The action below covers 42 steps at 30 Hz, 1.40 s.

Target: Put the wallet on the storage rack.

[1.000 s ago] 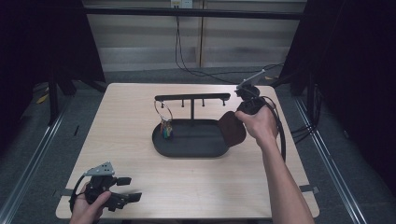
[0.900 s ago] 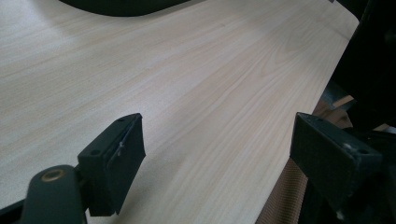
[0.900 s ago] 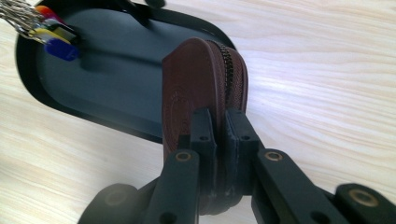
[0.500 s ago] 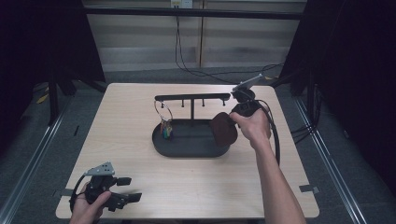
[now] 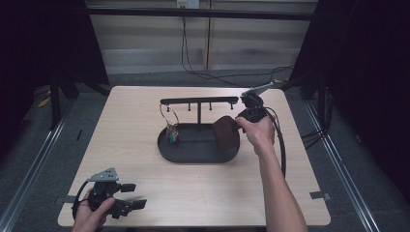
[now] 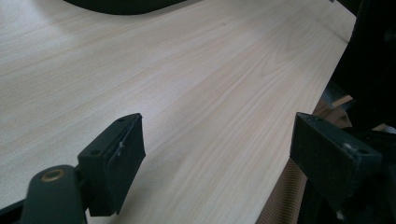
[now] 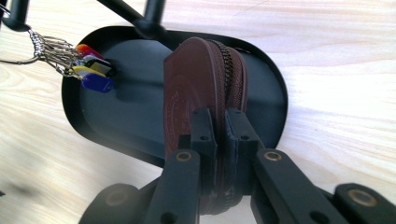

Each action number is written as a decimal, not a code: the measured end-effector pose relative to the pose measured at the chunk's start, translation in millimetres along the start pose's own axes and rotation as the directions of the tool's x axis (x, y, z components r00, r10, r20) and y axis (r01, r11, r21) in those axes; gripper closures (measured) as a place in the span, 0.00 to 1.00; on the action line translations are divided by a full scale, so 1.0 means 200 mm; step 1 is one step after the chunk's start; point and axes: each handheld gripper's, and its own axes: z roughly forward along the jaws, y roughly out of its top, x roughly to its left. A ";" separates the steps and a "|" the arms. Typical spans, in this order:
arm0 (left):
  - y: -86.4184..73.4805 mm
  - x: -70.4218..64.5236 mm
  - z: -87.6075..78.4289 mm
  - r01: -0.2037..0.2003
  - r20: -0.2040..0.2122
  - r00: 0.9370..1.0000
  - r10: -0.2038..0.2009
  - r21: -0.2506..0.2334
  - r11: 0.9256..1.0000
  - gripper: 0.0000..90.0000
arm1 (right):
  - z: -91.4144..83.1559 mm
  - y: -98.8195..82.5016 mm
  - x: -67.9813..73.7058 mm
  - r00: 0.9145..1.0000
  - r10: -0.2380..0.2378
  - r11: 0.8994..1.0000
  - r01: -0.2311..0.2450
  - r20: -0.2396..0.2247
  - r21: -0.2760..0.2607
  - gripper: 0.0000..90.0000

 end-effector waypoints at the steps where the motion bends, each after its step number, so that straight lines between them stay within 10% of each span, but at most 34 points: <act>1: 0.00 0.00 0.00 -0.001 -0.002 1.000 0.001 -0.001 1.000 0.20 | 0.01 0.00 -0.01 1.000 0.003 1.000 -0.003 -0.008 0.002 0.93; 42: 0.00 0.01 -0.01 0.001 -0.003 1.000 -0.001 0.004 1.000 0.19 | 0.32 -0.05 -0.10 0.994 0.064 0.998 -0.063 -0.093 0.011 0.90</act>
